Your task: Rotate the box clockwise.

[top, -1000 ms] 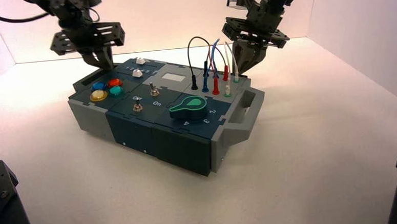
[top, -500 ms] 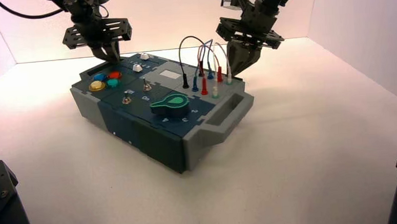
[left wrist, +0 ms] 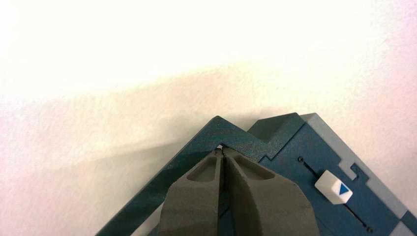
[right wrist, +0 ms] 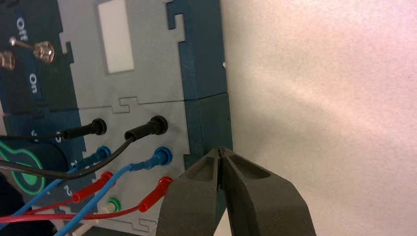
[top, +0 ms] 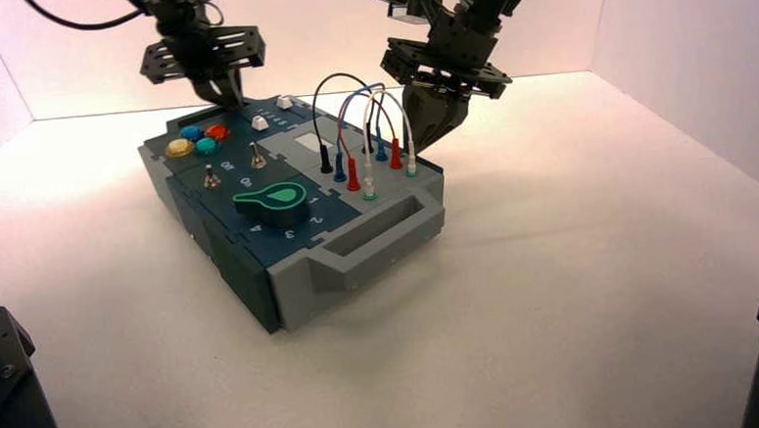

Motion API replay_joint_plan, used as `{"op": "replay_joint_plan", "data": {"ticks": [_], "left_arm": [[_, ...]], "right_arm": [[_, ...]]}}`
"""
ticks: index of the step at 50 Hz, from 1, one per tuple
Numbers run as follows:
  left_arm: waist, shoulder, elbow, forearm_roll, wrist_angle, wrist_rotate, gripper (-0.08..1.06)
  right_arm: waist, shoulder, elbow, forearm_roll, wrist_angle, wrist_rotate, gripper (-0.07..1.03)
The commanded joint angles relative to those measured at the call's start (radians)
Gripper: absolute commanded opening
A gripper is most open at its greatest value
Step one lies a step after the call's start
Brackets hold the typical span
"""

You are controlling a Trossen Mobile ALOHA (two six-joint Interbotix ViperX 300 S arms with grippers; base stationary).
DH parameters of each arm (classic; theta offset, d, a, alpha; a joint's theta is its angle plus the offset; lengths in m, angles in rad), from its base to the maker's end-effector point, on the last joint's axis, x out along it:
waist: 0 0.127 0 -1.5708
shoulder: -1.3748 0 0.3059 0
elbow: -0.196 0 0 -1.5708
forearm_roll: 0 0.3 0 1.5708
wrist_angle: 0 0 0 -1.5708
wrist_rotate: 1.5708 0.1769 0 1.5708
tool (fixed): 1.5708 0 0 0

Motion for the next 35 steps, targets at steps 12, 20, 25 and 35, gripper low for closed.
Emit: {"op": "replay_joint_plan", "data": {"ticks": [12,20,25,35], "left_arm": [[-0.087,0.106,-0.206,-0.021,0.074,-0.003,-0.03],[-0.104,0.129,-0.259,-0.025,0.087,-0.005,-0.03],[-0.112,0.132,-0.276,-0.025,0.091,-0.005,-0.03],[-0.120,0.130,-0.281,-0.025,0.091,-0.005,-0.03]], "right_arm": [[0.052,-0.008,-0.035,0.018,0.005,-0.005,-0.02],[0.063,0.003,-0.043,0.021,0.000,-0.005,-0.02],[0.072,0.005,-0.048,0.023,-0.002,-0.006,-0.02],[0.077,0.014,-0.054,0.023,-0.002,-0.005,-0.02]]}}
